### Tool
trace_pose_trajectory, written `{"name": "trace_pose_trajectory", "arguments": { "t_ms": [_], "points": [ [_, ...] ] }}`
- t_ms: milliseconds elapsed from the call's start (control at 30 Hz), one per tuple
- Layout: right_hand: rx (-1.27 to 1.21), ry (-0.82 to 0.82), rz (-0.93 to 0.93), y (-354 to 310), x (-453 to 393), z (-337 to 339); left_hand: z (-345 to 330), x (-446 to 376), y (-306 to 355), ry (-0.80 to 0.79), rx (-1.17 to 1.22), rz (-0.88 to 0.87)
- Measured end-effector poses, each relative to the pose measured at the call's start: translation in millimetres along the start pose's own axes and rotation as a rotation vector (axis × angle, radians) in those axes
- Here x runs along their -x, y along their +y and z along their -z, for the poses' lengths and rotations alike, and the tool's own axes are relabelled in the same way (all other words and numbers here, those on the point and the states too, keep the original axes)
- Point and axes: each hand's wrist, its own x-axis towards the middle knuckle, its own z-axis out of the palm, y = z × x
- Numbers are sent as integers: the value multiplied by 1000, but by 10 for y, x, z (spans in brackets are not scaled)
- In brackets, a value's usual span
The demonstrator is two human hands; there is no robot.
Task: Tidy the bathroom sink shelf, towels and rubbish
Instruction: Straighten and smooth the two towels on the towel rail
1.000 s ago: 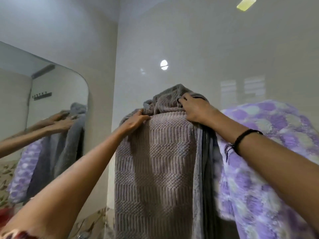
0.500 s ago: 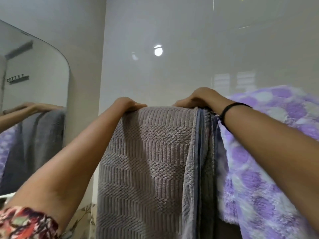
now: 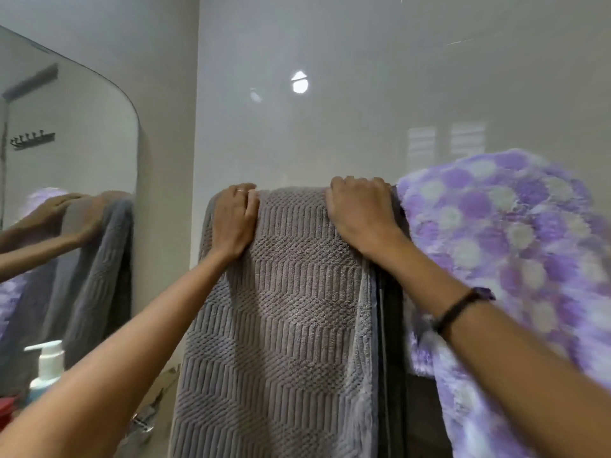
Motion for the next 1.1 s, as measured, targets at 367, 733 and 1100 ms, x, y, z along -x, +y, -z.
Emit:
{"name": "trace_pose_trajectory", "arguments": {
  "t_ms": [367,733,1100],
  "points": [
    [-352,329,-383,-220,1240,-485,38,1098,-493,-164,522,548],
    [-501,159,-652,-164,1234,-332,618,841,-691,-450,991,792],
    [-799,326,-405,-146,890,-18,749,390,-342,-413,1188,709]
  ]
}}
